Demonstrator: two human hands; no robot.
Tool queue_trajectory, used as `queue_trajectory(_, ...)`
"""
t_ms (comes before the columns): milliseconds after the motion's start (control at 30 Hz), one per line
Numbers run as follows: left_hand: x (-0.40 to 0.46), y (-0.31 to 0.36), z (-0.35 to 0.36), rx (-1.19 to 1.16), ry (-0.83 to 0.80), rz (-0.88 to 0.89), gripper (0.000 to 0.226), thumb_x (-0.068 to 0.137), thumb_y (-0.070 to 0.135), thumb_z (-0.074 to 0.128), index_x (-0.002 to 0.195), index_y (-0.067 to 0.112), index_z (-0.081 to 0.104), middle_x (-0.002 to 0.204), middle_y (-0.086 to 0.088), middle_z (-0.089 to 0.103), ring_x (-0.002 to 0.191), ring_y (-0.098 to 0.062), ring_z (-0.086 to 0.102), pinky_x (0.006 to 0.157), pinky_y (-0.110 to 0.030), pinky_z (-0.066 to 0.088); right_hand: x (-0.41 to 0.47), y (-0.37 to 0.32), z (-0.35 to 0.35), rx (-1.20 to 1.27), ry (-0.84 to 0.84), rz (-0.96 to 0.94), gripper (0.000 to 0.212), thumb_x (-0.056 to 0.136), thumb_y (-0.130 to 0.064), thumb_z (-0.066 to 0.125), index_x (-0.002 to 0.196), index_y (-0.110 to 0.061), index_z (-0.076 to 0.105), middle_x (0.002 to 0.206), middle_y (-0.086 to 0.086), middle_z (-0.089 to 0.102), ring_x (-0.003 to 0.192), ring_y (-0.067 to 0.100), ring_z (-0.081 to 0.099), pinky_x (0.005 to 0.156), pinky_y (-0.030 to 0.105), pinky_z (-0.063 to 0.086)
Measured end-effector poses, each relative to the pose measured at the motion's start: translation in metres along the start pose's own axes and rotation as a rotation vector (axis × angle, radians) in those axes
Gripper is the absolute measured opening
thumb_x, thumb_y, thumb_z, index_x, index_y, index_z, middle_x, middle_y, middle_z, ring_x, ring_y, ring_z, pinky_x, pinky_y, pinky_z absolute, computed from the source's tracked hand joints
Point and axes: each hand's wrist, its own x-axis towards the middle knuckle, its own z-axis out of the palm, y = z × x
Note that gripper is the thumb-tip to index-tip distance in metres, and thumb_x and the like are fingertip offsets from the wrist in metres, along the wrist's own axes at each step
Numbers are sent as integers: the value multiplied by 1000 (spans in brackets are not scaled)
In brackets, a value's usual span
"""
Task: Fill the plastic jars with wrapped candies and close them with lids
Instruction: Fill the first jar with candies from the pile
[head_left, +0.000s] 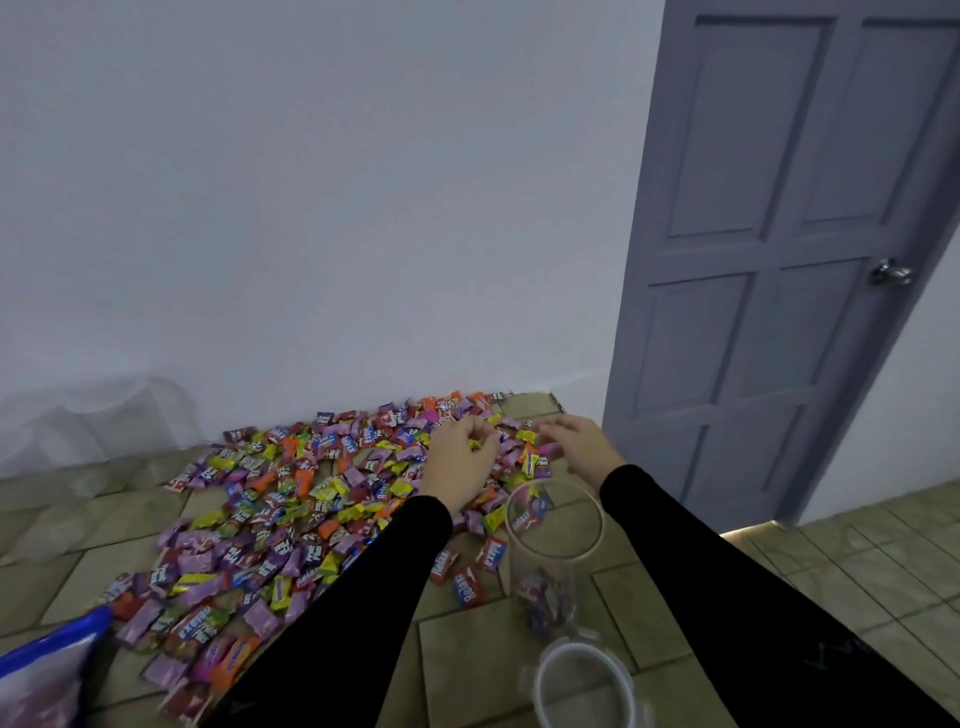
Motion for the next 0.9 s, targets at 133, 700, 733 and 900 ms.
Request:
queue_trajectory(133, 29, -21, 7, 209, -52, -17, 14, 97, 31, 51, 101, 21, 59, 118, -2, 48, 115, -18, 41, 101, -35, 35, 29, 9, 4, -97, -62, 2, 19, 95, -8, 50, 103, -6, 66, 80, 0, 60, 63, 7, 48, 47, 7, 35)
queue_trajectory(700, 158, -65, 70, 651, -64, 68, 37, 95, 31, 45, 129, 16, 50, 136, -5, 43, 127, -27, 36, 107, -41, 30, 137, 83, 34, -945, -138, -240, 50, 94, -47, 43, 140, -26, 38, 148, 7, 29, 137, 26, 26, 107, 47, 30)
queue_trajectory(733, 162, -67, 73, 690, -62, 85, 38, 96, 31, 44, 131, 16, 49, 138, -4, 42, 128, -27, 34, 108, -42, 28, 139, 87, 37, -965, -136, -240, 53, 94, -49, 41, 142, -25, 35, 152, 8, 24, 140, 26, 21, 109, 49, 26)
queue_trajectory(900, 178, -83, 83, 809, -102, 127, 45, 98, 35, 38, 141, 24, 38, 147, -2, 34, 133, -29, 28, 111, -48, 24, 145, 100, 49, -963, -38, -239, 68, 84, -60, 20, 139, -23, 39, 142, 8, 37, 132, 26, 30, 102, 46, 28)
